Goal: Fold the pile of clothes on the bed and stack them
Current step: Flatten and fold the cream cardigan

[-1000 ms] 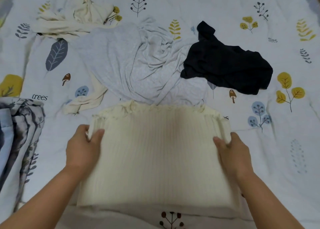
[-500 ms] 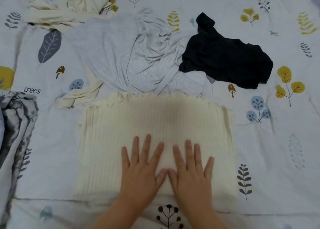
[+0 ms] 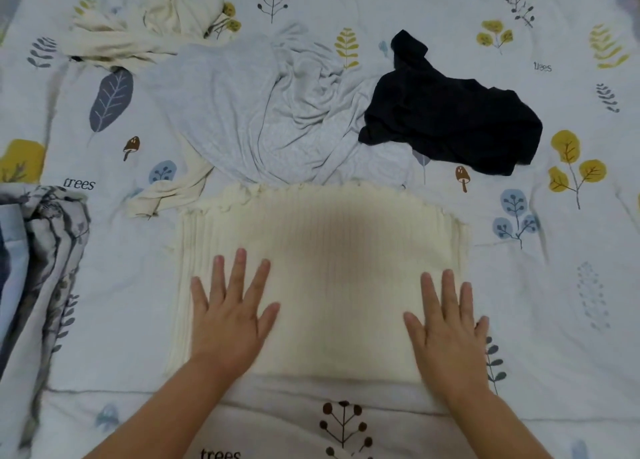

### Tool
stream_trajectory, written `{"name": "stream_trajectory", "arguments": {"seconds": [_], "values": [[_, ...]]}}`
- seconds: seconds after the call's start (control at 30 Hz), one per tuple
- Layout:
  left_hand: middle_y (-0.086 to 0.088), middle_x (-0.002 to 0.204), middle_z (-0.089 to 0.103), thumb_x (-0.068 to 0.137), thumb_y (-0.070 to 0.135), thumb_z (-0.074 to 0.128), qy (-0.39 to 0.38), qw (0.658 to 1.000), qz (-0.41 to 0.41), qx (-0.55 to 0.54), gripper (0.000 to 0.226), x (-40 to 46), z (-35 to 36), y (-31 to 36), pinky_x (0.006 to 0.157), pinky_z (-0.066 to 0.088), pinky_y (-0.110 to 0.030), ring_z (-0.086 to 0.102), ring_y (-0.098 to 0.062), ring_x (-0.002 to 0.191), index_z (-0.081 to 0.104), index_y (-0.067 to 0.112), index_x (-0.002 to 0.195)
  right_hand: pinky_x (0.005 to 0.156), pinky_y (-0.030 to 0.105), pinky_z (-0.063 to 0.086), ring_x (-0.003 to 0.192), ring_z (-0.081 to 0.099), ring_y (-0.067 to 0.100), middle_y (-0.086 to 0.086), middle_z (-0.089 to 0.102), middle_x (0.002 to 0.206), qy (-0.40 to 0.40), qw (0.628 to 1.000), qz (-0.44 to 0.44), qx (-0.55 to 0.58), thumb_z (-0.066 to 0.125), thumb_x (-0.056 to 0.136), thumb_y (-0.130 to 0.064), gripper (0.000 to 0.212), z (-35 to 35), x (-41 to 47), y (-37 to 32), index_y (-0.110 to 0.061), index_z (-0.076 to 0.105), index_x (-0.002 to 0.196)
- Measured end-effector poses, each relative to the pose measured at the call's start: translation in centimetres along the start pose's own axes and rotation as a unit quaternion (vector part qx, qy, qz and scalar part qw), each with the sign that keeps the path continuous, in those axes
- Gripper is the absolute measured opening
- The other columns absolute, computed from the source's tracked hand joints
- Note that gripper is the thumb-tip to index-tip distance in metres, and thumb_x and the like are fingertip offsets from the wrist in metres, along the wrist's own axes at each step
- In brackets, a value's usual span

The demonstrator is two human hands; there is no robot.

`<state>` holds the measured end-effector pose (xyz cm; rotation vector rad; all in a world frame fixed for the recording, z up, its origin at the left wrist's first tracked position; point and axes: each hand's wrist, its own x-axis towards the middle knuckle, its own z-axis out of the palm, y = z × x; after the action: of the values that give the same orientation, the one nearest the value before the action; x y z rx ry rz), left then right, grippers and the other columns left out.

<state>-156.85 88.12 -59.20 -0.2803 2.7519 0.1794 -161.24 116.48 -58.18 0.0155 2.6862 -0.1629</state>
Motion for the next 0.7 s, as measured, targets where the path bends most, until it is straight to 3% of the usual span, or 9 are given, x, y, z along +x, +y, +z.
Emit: {"name": "stream_trajectory", "arguments": {"seconds": [0.03,0.1,0.13,0.2,0.27,0.3,0.43,0.53,0.7], "values": [[0.001,0.145,-0.036,0.066,0.066,-0.037,-0.008,1.0,0.0,0.008,0.082,0.2,0.1,0.1,0.111,-0.012,-0.054,-0.037,-0.027,0.131,-0.023,0.034,0.139,0.116,0.053,0.004,0.138,-0.028,0.017,-0.008,-0.031,0.148,-0.005,1.0,-0.01,0.017,0.009,0.091,-0.057,0.062,-0.4,0.1,-0.2,-0.036,-0.022,0.14],[0.002,0.141,-0.041,0.061,0.066,-0.04,-0.014,1.0,0.003,0.006,0.081,0.3,-0.3,0.4,0.11,-0.016,-0.051,-0.042,-0.026,0.128,-0.029,0.035,0.136,0.114,0.05,0.017,0.145,-0.002,0.024,0.002,-0.006,0.158,0.04,0.995,-0.007,0.094,0.036,0.096,-0.043,0.066,-1.7,0.0,-1.0,-0.024,0.004,0.15],[0.001,0.144,-0.036,0.067,0.067,-0.033,-0.007,1.0,0.006,-0.009,0.079,0.1,-0.6,0.5,0.109,-0.017,-0.05,-0.038,-0.025,0.13,-0.025,0.035,0.138,0.111,0.047,0.024,0.143,0.013,0.027,0.009,0.01,0.157,0.084,0.985,0.014,0.149,0.048,0.094,-0.033,0.064,-2.4,0.0,-1.0,-0.018,0.019,0.149],[-0.003,0.154,-0.014,0.089,0.059,0.004,0.019,0.998,0.004,-0.058,0.067,-0.4,-1.7,0.4,0.112,-0.01,-0.05,-0.02,-0.026,0.141,0.0,0.027,0.148,0.104,0.043,0.034,0.131,0.034,0.028,0.015,0.034,0.144,0.117,0.956,0.087,0.255,0.06,0.087,-0.02,0.067,-3.9,0.1,-0.6,-0.012,0.027,0.145],[-0.019,0.154,0.018,0.091,0.028,0.042,0.085,0.985,-0.025,-0.145,0.054,-1.0,-3.0,0.1,0.114,0.01,-0.052,0.011,-0.036,0.143,0.036,0.012,0.143,0.094,0.039,0.041,0.112,0.051,0.03,0.011,0.055,0.121,0.051,0.932,0.17,0.315,0.063,0.084,-0.017,0.068,-5.0,0.4,0.1,-0.01,0.029,0.143],[-0.025,0.148,0.029,0.087,0.018,0.049,0.125,0.973,-0.048,-0.19,0.05,-1.1,-3.6,-0.3,0.112,0.016,-0.05,0.022,-0.04,0.139,0.046,0.007,0.136,0.09,0.039,0.045,0.102,0.056,0.03,0.008,0.061,0.11,0.001,0.914,0.206,0.35,0.063,0.084,-0.017,0.061,-5.6,0.7,0.4,-0.008,0.037,0.138],[-0.02,0.144,0.035,0.086,-0.001,0.055,0.139,0.926,-0.14,-0.321,0.046,-1.3,-5.5,-2.4,0.11,0.02,-0.037,0.03,-0.033,0.133,0.052,0.01,0.13,0.076,0.042,0.052,0.091,0.065,0.033,0.02,0.068,0.101,-0.159,0.796,0.262,0.522,0.061,0.086,-0.005,0.03,-8.4,1.2,0.6,0.004,0.057,0.114],[-0.01,0.142,0.036,0.088,0.0,0.051,0.097,0.899,-0.16,-0.396,0.043,-1.4,-6.0,-4.1,0.107,0.03,-0.033,0.039,-0.024,0.129,0.054,0.017,0.128,0.047,0.024,0.048,0.059,0.068,0.015,0.003,0.071,0.066,-0.147,0.845,0.167,0.487,0.063,0.084,-0.005,0.011,-10.8,0.2,-1.4,-0.006,0.063,0.095],[-0.007,0.133,0.048,0.089,-0.002,0.049,0.082,0.887,-0.146,-0.43,0.038,-1.8,-6.0,-5.9,0.105,0.029,-0.024,0.044,-0.016,0.123,0.059,0.014,0.121,0.06,0.033,0.051,0.068,0.066,0.02,0.0,0.068,0.079,-0.077,0.927,0.047,0.365,0.069,0.075,-0.011,0.023,-12.2,-3.0,-8.9,-0.024,0.057,0.09]]}}
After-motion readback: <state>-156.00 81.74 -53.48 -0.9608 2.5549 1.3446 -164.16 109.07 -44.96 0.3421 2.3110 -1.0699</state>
